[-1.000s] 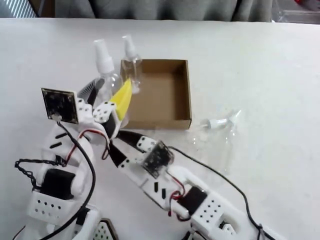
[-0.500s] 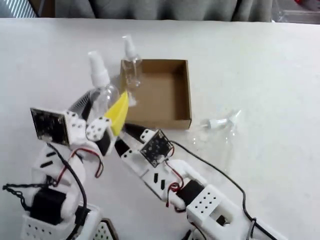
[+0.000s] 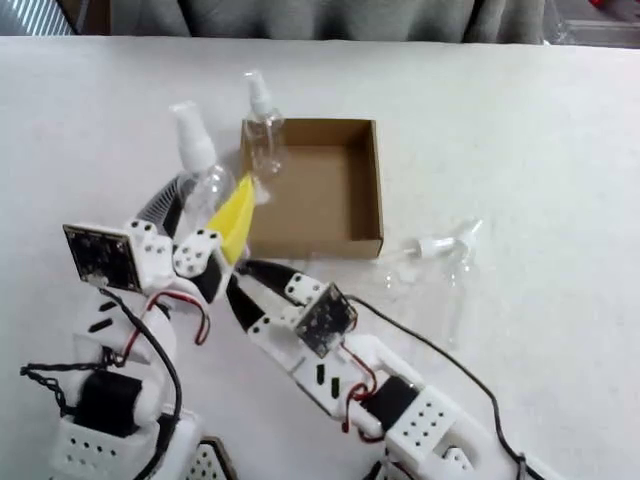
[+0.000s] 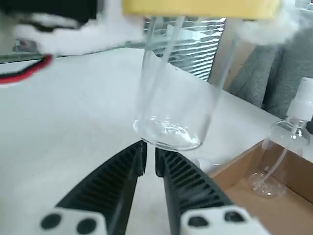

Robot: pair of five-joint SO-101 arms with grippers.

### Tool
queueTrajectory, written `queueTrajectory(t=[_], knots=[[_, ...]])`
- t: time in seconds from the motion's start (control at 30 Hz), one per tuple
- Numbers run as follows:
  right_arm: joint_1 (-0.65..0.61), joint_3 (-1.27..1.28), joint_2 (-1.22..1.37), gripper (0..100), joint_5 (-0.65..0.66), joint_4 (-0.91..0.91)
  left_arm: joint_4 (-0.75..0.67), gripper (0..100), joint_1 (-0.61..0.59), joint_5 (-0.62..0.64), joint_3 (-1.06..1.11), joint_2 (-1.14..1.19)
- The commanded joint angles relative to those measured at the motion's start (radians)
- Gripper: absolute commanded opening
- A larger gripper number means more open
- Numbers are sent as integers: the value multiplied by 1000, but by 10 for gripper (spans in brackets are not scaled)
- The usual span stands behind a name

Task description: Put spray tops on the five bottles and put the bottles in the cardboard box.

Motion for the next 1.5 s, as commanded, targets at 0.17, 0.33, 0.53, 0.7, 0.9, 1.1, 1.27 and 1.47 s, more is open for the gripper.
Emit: queueTrajectory(t=[0.17,0.33,0.53,0.7,0.9,1.1,1.27,1.47], knots=[[-42,-6,-321,21,-68,213,-57,21,-7,-3,-5,-8],[-36,-9,-375,24,-89,257,-38,20,-2,-3,-9,-10],[-33,-11,-269,24,-86,128,100,20,84,-3,-84,-15],[10,-48,-94,24,-83,22,121,20,85,-3,-94,-15],[41,-100,45,21,-84,-5,121,20,85,-3,-91,-16],[87,-103,45,21,-84,-38,141,20,85,-3,-95,-16],[58,-83,44,21,-84,-35,135,20,82,-3,-95,-16],[51,-72,39,21,-81,5,127,20,77,-8,-89,-12]])
